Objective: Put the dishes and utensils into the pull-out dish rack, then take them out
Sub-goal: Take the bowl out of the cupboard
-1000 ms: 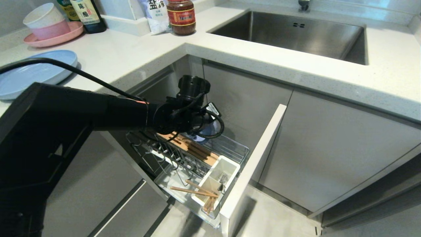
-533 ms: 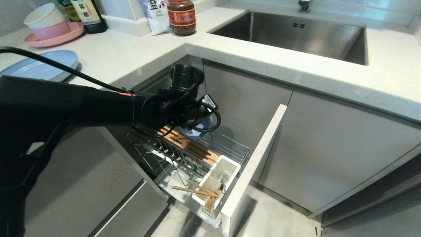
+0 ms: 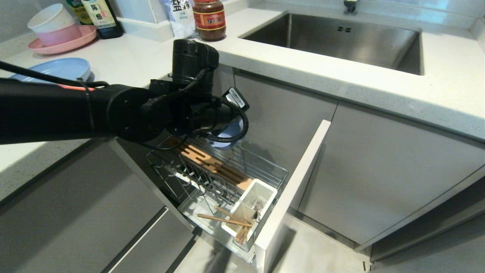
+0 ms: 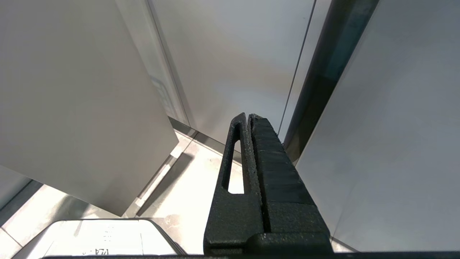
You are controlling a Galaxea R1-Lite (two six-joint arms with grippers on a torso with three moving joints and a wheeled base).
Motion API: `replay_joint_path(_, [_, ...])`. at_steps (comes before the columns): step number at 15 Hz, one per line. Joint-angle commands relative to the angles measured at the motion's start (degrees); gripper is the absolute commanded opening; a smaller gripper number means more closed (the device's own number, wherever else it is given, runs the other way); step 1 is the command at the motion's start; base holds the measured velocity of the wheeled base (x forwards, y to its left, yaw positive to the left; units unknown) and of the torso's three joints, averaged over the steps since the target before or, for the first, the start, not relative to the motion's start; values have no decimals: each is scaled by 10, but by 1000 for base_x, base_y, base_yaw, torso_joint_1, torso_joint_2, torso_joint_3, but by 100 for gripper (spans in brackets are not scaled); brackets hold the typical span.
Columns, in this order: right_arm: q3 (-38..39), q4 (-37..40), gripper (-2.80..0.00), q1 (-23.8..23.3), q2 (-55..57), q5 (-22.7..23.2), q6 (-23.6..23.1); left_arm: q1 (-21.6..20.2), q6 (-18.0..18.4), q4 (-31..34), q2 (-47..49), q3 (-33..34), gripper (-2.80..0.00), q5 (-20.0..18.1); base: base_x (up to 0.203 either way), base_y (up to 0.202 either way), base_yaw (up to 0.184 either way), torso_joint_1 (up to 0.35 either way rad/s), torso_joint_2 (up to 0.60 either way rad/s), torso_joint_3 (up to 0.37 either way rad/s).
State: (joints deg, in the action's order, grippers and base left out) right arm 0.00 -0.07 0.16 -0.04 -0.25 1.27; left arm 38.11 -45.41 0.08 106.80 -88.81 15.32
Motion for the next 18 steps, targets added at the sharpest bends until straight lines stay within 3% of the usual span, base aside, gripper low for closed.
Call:
replay_joint_path(1, [1,0,-280,0,-2,0,0,28,8,-22,-98,40,-280,1,0,0,0,0,0,0])
replay_joint_path(5, [1,-1,-280,0,-2,0,1,50,46,-41,-219,79,-280,-1,0,0,0,0,0,0])
replay_joint_path(8, [1,0,-280,0,-2,0,1,34,85,-41,-310,93,-280,-41,0,0,0,0,0,0])
replay_joint_path(11, [1,0,-280,0,-2,0,1,-65,124,-42,-366,96,-280,-104,0,0,0,0,0,0])
replay_joint_path(14, [1,0,-280,0,-2,0,1,-191,156,-44,-397,100,-280,-181,0,0,0,0,0,0])
replay_joint_path(16, [1,0,-280,0,-2,0,0,-263,188,-44,-406,106,-280,-204,0,0,0,0,0,0])
replay_joint_path(18, [1,0,-280,0,-2,0,0,-313,225,-40,-409,113,-280,-196,0,0,0,0,0,0])
